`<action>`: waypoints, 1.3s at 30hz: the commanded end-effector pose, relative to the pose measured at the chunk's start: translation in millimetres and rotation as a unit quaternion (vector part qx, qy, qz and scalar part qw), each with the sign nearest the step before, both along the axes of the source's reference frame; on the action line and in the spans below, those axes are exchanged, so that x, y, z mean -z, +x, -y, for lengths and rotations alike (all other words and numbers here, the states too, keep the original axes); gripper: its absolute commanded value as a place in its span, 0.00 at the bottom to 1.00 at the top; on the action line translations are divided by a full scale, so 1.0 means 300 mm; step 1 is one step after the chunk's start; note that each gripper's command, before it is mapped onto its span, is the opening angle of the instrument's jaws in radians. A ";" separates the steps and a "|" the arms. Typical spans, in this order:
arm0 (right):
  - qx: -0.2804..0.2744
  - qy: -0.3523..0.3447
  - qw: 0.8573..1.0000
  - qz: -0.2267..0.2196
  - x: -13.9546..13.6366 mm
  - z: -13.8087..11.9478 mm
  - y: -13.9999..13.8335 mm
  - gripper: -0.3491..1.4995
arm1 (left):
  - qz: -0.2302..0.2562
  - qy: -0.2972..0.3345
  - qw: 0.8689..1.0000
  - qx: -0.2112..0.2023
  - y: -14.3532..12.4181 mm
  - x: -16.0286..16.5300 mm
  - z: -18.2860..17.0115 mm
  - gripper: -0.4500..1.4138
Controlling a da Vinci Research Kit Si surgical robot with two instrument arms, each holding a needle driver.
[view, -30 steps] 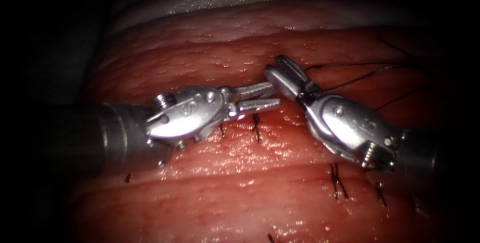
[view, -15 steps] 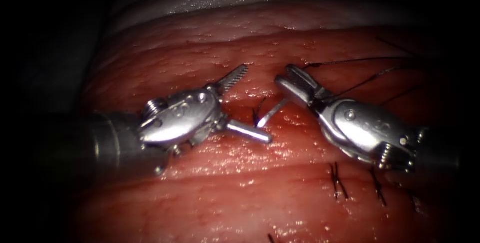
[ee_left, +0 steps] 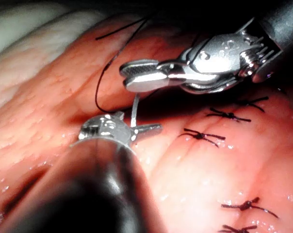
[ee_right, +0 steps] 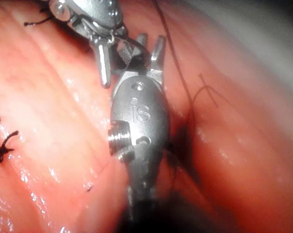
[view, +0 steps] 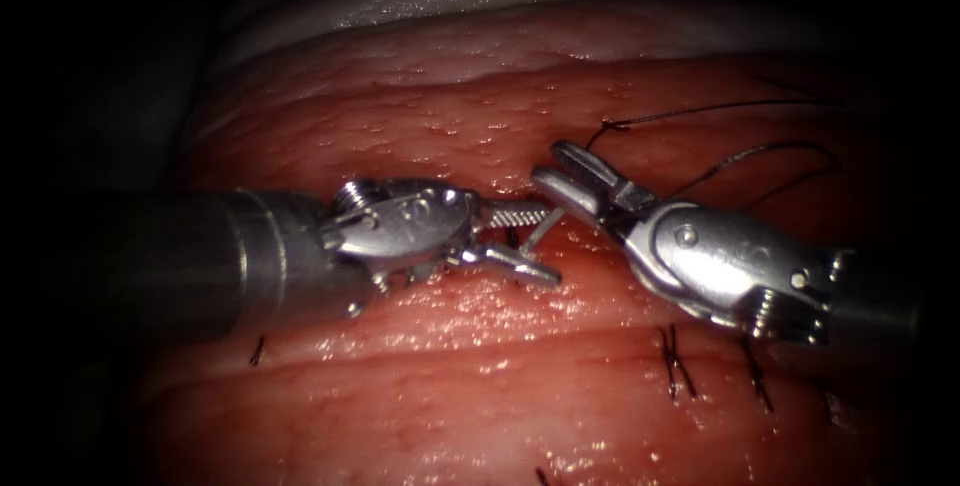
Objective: Wound Closure
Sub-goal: Pass the needle back to the left to regrasp, then hand the needle back to the right hand.
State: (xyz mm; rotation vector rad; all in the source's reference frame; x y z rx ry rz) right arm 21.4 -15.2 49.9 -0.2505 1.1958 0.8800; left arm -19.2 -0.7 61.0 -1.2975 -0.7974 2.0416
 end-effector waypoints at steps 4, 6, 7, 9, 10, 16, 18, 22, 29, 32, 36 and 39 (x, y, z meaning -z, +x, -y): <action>0.006 -0.002 1.000 0.003 -0.0009 0.0002 0.0032 0.00 | 0.005 0.000 1.000 -0.004 -0.0008 -0.001 -0.002 0.38; 0.006 -0.003 1.000 0.002 -0.0008 0.0004 0.0036 0.00 | 0.000 0.006 1.000 -0.005 -0.0005 -0.001 -0.002 0.36; 0.006 -0.003 1.000 0.002 -0.0007 0.0005 0.0038 0.00 | -0.001 0.012 1.000 -0.004 -0.0005 -0.001 -0.003 0.30; 0.009 -0.005 1.000 0.004 -0.0007 0.0007 0.0045 0.00 | -0.002 0.016 1.000 -0.007 -0.0006 -0.001 -0.003 0.07; 0.010 -0.005 1.000 0.002 -0.0007 0.0009 0.0047 0.00 | 0.001 0.018 1.000 -0.012 -0.0008 -0.001 -0.003 0.00; 0.015 -0.006 1.000 -0.005 0.0002 0.0013 0.0056 0.00 | 0.026 0.091 0.994 -0.050 -0.0013 -0.005 -0.005 0.00; 0.016 -0.005 1.000 -0.006 0.0006 0.0012 0.0054 0.00 | 0.027 0.132 0.990 -0.047 -0.0010 -0.006 -0.005 0.00; 0.021 -0.002 1.000 -0.007 0.0008 0.0006 0.0046 0.20 | 0.028 0.197 0.979 -0.036 -0.0008 -0.007 -0.006 0.00; 0.034 0.002 0.999 -0.017 -0.0005 -0.0008 0.0033 0.88 | 0.061 0.223 0.973 -0.017 -0.0005 -0.006 -0.005 0.00; 0.047 0.002 0.998 -0.030 -0.0009 -0.0005 0.0017 0.91 | 0.069 0.227 0.971 -0.015 -0.0003 -0.006 -0.006 0.00; 0.051 0.001 0.998 -0.035 0.0002 0.0003 0.0014 0.80 | 0.071 0.235 0.969 -0.010 -0.0001 -0.006 -0.007 0.00; 0.051 0.001 0.998 -0.035 0.0003 0.0007 0.0014 0.74 | 0.076 0.240 0.968 -0.005 0.0001 -0.005 -0.007 0.00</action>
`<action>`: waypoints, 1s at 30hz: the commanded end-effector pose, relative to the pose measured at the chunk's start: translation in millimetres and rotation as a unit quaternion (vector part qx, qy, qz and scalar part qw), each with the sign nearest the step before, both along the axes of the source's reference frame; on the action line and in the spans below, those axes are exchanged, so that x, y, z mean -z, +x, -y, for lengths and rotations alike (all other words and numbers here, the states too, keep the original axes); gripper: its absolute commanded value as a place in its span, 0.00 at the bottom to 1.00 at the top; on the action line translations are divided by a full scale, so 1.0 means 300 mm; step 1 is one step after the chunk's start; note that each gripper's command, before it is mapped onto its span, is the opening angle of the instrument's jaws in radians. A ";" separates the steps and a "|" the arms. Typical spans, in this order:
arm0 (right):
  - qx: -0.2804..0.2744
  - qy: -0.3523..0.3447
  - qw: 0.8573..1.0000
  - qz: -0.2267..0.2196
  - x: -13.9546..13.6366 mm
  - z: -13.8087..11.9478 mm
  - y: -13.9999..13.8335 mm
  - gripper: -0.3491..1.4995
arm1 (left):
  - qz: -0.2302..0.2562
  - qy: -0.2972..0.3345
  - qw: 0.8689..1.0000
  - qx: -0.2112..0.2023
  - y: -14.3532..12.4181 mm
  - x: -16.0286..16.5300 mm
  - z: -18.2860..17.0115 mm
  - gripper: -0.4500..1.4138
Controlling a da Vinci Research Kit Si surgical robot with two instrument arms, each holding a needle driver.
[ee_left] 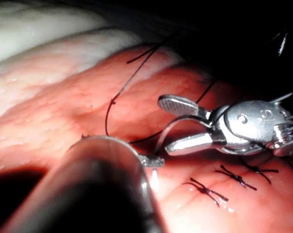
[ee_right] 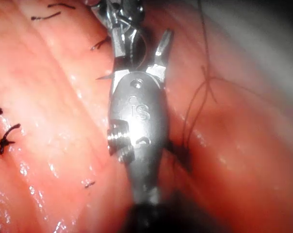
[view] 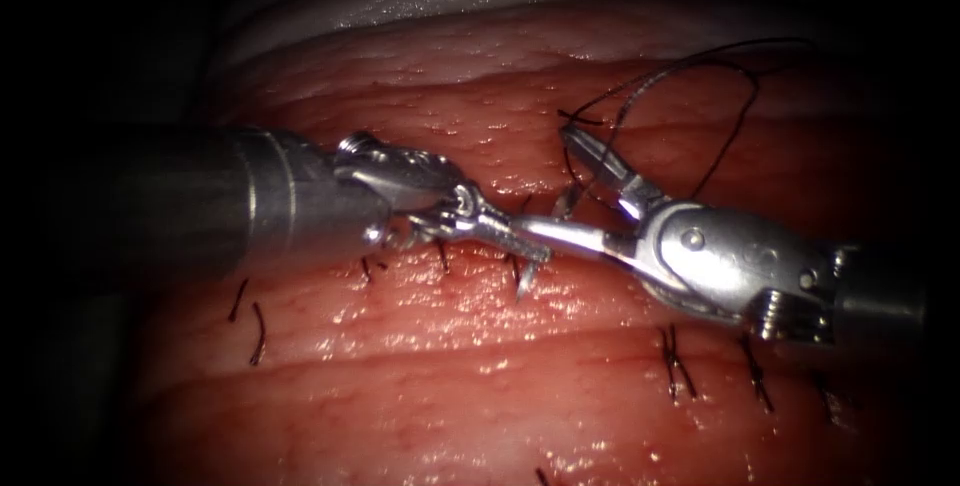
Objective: Wound Closure
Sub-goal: Hand the needle back to the right hand.
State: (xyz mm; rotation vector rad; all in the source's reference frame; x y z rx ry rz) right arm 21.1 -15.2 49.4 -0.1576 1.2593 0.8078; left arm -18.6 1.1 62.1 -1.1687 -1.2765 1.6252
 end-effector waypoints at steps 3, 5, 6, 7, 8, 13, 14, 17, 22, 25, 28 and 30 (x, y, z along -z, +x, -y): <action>0.002 -0.001 1.000 -0.001 -0.0020 0.0012 0.0023 0.62 | 0.004 0.001 1.000 0.002 -0.0016 0.000 0.000 0.00; 0.005 0.000 1.000 0.001 -0.0024 0.0016 0.0023 0.39 | 0.006 0.002 1.000 0.000 -0.0015 0.000 0.000 0.00; 0.006 0.001 1.000 0.002 -0.0024 0.0017 0.0023 0.32 | 0.007 0.002 1.000 0.000 -0.0015 0.001 0.001 0.00; 0.006 0.001 1.000 0.002 -0.0024 0.0017 0.0023 0.29 | 0.008 0.001 1.000 -0.001 -0.0016 0.001 0.001 0.00; 0.007 0.002 1.000 0.003 -0.0023 0.0016 0.0023 0.25 | 0.008 0.001 1.000 -0.001 -0.0016 0.001 0.001 0.00; 0.004 0.000 1.000 -0.001 -0.0013 0.0014 0.0024 0.23 | 0.011 0.000 1.000 -0.003 -0.0015 0.002 0.002 0.00; 0.004 0.000 1.000 -0.001 -0.0011 0.0013 0.0024 0.23 | 0.011 0.000 1.000 -0.004 -0.0014 0.002 0.002 0.00; 0.002 -0.001 1.000 -0.003 -0.0002 0.0012 0.0025 0.28 | 0.012 0.000 1.000 -0.005 -0.0012 0.001 0.002 0.00; 0.003 -0.001 1.000 -0.004 0.0002 0.0011 0.0025 0.31 | 0.014 -0.001 1.000 -0.006 -0.0009 0.000 0.002 0.00; 0.002 -0.001 1.000 -0.004 0.0002 0.0009 0.0025 0.25 | 0.016 -0.001 1.000 -0.007 -0.0007 0.001 0.002 0.00; 0.001 -0.001 1.000 -0.004 0.0001 0.0006 0.0030 0.16 | 0.017 -0.002 1.000 -0.008 -0.0007 0.001 0.003 0.00; 0.000 -0.001 1.000 -0.003 0.0000 0.0004 0.0035 0.00 | 0.017 -0.003 1.000 -0.009 -0.0007 0.001 0.003 0.00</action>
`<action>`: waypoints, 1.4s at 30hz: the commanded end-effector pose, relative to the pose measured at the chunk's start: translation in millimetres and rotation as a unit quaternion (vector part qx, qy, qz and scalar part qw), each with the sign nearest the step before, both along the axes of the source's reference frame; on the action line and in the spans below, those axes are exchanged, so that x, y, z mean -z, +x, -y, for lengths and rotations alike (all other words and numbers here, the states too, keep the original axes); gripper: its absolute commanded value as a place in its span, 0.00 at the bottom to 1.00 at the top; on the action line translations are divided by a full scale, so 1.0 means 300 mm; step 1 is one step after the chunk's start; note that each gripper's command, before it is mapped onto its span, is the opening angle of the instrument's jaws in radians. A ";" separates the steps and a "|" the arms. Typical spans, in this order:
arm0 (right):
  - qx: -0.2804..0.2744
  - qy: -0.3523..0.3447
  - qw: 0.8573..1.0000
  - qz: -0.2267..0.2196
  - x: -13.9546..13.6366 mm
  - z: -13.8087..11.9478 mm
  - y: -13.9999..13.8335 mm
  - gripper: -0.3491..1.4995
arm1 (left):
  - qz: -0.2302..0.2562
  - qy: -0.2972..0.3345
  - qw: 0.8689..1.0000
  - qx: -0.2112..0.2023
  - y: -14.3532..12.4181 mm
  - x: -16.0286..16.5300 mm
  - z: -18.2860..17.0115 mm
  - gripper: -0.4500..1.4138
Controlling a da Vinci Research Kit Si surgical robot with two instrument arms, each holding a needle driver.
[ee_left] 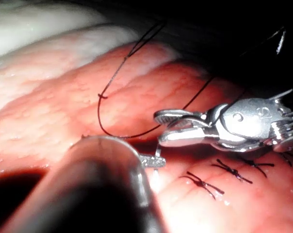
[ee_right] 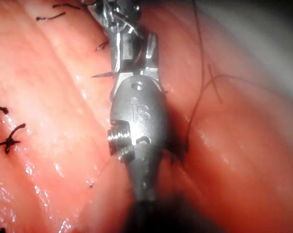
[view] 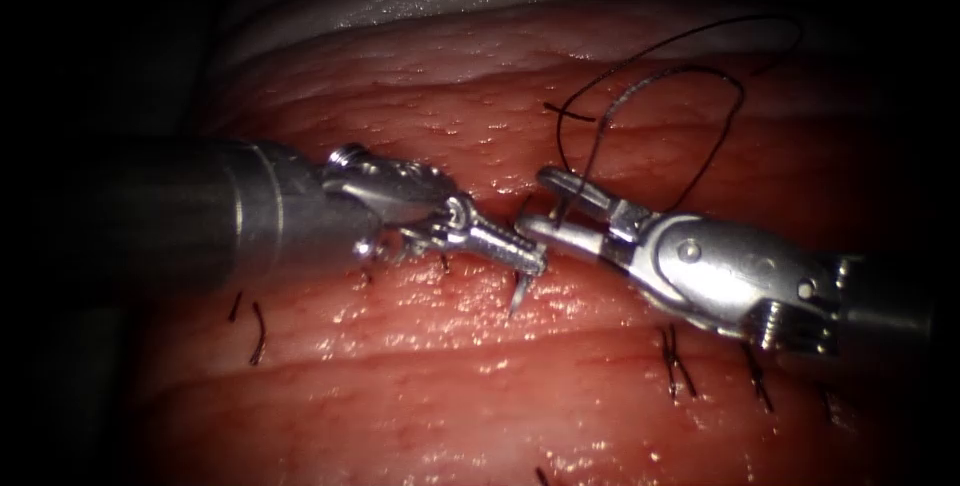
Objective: Wound Closure
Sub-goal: Hand the needle back to the right hand, then insert the needle through the skin above the wound with the right needle driver.
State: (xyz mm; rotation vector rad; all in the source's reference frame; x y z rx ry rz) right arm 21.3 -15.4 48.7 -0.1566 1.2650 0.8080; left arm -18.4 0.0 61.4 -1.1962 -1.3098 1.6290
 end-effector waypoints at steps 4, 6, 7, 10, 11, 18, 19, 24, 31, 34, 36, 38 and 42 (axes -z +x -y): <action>-0.012 0.008 1.000 -0.011 -0.0023 -0.0011 0.0034 0.00 | 0.001 0.001 1.000 -0.001 -0.0015 -0.001 0.001 0.00; -0.022 0.011 1.000 -0.004 -0.0024 -0.0022 0.0030 0.00 | 0.003 -0.005 1.000 -0.002 -0.0013 -0.001 0.001 0.00; -0.025 0.012 1.000 -0.001 -0.0025 -0.0027 0.0026 0.00 | 0.005 -0.008 1.000 -0.002 -0.0013 -0.001 0.001 0.00; -0.027 0.014 1.000 0.002 -0.0030 -0.0041 0.0011 0.00 | -0.010 -0.016 1.000 -0.003 -0.0014 -0.001 0.002 0.00; -0.028 0.015 1.000 0.003 -0.0033 -0.0043 0.0006 0.00 | -0.012 -0.020 1.000 -0.001 -0.0016 0.000 0.002 0.06; 0.002 0.023 1.000 -0.004 -0.0060 -0.0063 -0.0045 0.00 | -0.037 -0.119 0.992 0.014 -0.0037 0.002 0.002 0.84; 0.015 0.019 1.000 -0.003 -0.0067 -0.0070 -0.0060 0.00 | -0.035 -0.133 0.990 0.011 -0.0040 0.002 0.002 0.86; 0.077 -0.030 0.997 0.014 -0.0098 -0.0111 -0.0135 0.00 | -0.025 -0.198 0.980 0.002 -0.0044 0.003 0.003 0.88; 0.116 -0.067 0.991 0.021 -0.0195 -0.0186 -0.0201 0.00 | -0.047 -0.270 0.962 0.005 -0.0066 0.003 0.008 0.88; 0.129 -0.076 0.988 0.020 -0.0237 -0.0204 -0.0207 0.00 | -0.057 -0.293 0.954 0.004 -0.0094 0.001 0.013 0.80; 0.132 -0.079 0.988 0.016 -0.0261 -0.0211 -0.0203 0.00 | -0.064 -0.299 0.952 0.006 -0.0118 0.000 0.017 0.63; 0.135 -0.082 0.987 0.010 -0.0280 -0.0212 -0.0193 0.00 | -0.055 -0.316 0.947 0.000 -0.0139 -0.003 0.020 0.31; 0.140 -0.086 0.986 -0.002 -0.0285 -0.0204 -0.0168 0.00 | -0.051 -0.345 0.937 -0.006 -0.0168 -0.008 0.022 0.00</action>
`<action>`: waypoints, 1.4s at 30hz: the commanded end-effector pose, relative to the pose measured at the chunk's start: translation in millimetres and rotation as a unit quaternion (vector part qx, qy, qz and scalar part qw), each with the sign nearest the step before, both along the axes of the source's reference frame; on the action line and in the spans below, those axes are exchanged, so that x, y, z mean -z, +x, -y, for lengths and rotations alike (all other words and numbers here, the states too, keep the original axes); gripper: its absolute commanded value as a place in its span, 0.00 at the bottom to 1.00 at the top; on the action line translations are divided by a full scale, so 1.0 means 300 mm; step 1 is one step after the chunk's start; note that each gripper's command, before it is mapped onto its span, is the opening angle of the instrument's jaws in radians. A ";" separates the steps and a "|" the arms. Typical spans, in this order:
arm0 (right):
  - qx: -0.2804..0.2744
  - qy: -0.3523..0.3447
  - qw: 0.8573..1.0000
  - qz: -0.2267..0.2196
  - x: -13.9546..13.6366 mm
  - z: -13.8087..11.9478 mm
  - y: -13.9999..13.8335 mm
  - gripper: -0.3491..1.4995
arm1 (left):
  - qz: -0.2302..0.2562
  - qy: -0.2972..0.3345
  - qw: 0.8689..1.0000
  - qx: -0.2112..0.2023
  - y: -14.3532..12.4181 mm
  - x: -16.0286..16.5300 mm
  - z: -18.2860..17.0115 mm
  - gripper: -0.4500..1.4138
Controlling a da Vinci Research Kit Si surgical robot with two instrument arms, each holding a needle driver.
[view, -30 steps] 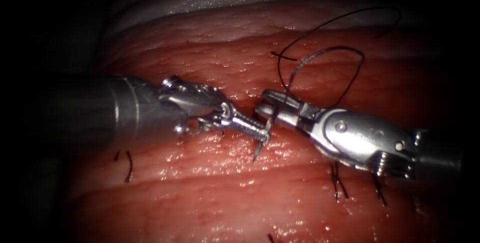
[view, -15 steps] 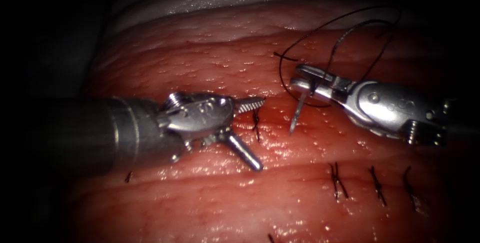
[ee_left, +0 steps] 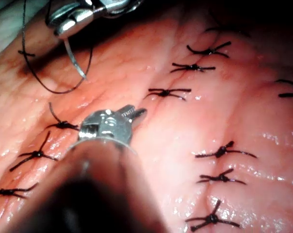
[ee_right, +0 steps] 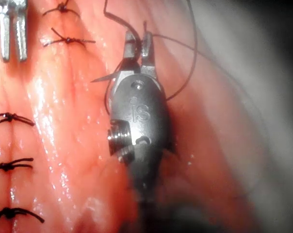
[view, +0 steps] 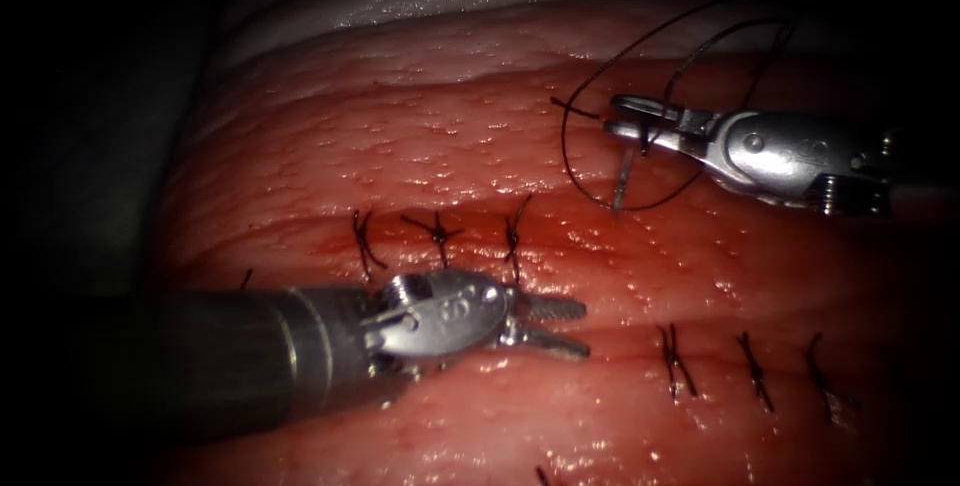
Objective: Wound Closure
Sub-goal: Insert the needle through the skin above the wound with the right needle driver.
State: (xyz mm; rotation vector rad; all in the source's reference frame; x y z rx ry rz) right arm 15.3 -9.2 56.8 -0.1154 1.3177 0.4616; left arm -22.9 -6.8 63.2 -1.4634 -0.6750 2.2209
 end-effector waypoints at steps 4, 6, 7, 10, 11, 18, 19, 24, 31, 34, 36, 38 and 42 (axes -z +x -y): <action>0.005 -0.009 1.000 -0.005 -0.0007 0.0007 0.0052 0.00 | -0.027 -0.010 0.999 0.020 -0.0041 -0.008 -0.001 0.00; 0.000 -0.015 1.000 -0.007 -0.0008 0.0009 0.0058 0.00 | -0.039 -0.013 0.999 0.029 -0.0049 -0.011 -0.001 0.00; -0.001 -0.016 1.000 -0.007 -0.0010 0.0010 0.0060 0.00 | -0.042 -0.014 0.998 0.032 -0.0051 -0.012 -0.001 0.01; -0.003 -0.025 1.000 -0.008 -0.0019 0.0013 0.0065 0.00 | -0.061 -0.016 0.998 0.029 -0.0050 -0.016 0.000 0.03; -0.005 -0.026 1.000 -0.008 -0.0023 0.0015 0.0067 0.00 | -0.067 -0.016 0.997 0.026 -0.0049 -0.018 0.000 0.05; -0.011 -0.043 0.999 -0.009 -0.0060 0.0027 0.0089 0.00 | -0.085 -0.017 0.996 0.026 -0.0024 -0.020 0.004 0.10; -0.012 -0.047 0.999 -0.008 -0.0065 0.0028 0.0092 0.00 | -0.086 -0.017 0.996 0.026 -0.0018 -0.019 0.004 0.11; -0.016 -0.062 0.998 -0.007 -0.0073 0.0030 0.0102 0.00 | -0.090 -0.016 0.995 0.027 -0.0003 -0.017 0.006 0.13; -0.029 -0.074 0.997 -0.012 -0.0073 0.0025 0.0112 0.00 | -0.094 -0.017 0.995 0.030 -0.0001 -0.016 0.008 0.14; -0.032 -0.075 0.997 -0.013 -0.0078 0.0022 0.0121 0.00 | -0.097 -0.019 0.995 0.032 -0.0006 -0.016 0.008 0.15; -0.033 -0.076 0.996 -0.014 -0.0082 0.0022 0.0127 0.00 | -0.098 -0.019 0.995 0.032 -0.0007 -0.016 0.009 0.15; -0.034 -0.077 0.996 -0.014 -0.0087 0.0021 0.0133 0.00 | -0.097 -0.018 0.995 0.032 -0.0006 -0.016 0.009 0.15; -0.034 -0.083 0.996 -0.012 -0.0093 0.0023 0.0147 0.00 | -0.097 -0.018 0.995 0.032 -0.0004 -0.016 0.009 0.15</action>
